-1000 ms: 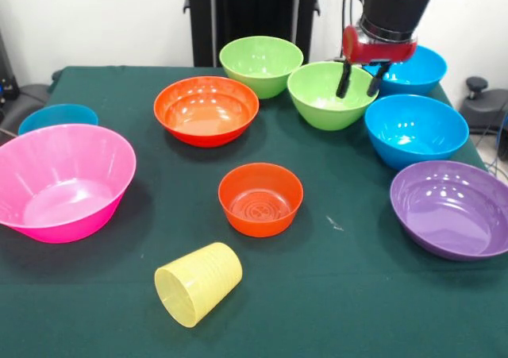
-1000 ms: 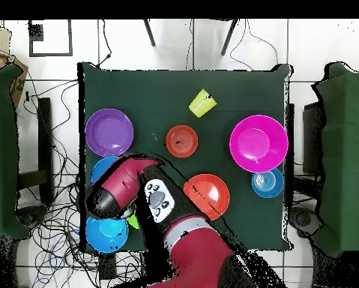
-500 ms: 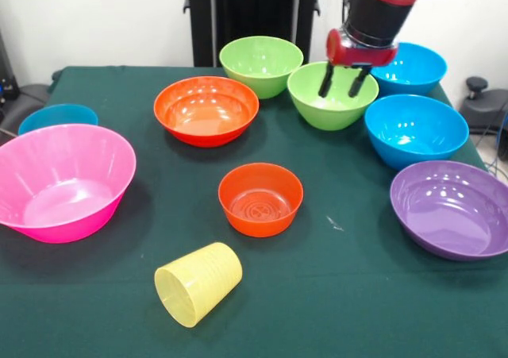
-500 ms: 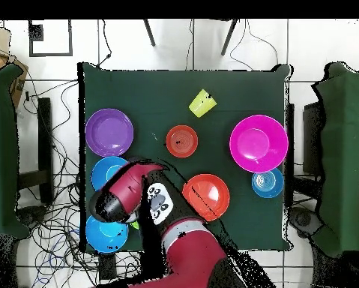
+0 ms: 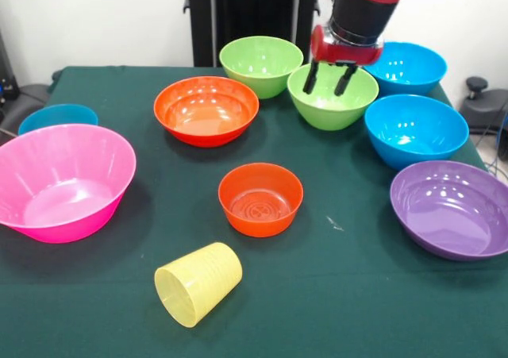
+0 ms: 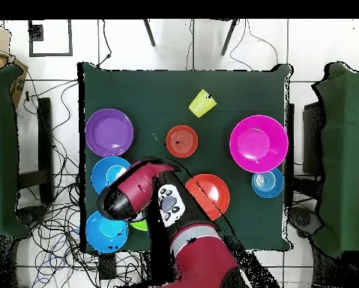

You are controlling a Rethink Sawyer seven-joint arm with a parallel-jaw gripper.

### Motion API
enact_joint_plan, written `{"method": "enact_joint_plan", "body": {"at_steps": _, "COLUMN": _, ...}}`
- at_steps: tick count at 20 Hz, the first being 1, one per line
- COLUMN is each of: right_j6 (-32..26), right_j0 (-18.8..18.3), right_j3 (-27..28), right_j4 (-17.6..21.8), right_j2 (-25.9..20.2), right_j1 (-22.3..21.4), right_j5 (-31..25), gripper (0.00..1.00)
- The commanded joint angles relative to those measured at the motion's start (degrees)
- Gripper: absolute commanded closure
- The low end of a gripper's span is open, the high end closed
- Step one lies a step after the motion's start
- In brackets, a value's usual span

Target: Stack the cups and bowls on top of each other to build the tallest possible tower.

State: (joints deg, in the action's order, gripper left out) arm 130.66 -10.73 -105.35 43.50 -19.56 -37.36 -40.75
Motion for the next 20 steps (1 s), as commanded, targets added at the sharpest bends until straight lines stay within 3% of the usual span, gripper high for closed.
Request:
{"method": "enact_joint_plan", "body": {"at_steps": 1, "right_j6": 4.8, "right_j0": 0.3, "right_j3": 2.0, "right_j4": -1.3, "right_j2": 1.5, "right_j1": 2.5, "right_j5": 3.6, "gripper": 0.0}}
{"method": "enact_joint_plan", "body": {"at_steps": 9, "right_j6": 6.1, "right_j0": 1.9, "right_j3": 4.0, "right_j4": 0.0, "right_j2": 3.7, "right_j1": 6.0, "right_j5": 6.5, "gripper": 0.0}}
{"method": "enact_joint_plan", "body": {"at_steps": 16, "right_j6": 1.9, "right_j0": -0.2, "right_j3": 0.9, "right_j4": -1.7, "right_j2": 2.1, "right_j1": 2.0, "right_j5": 5.2, "gripper": 0.0}}
{"method": "enact_joint_plan", "body": {"at_steps": 20, "right_j6": 3.1, "right_j0": 0.5, "right_j3": 2.6, "right_j4": -0.8, "right_j2": 2.8, "right_j1": 4.1, "right_j5": 6.1, "gripper": 0.0}}
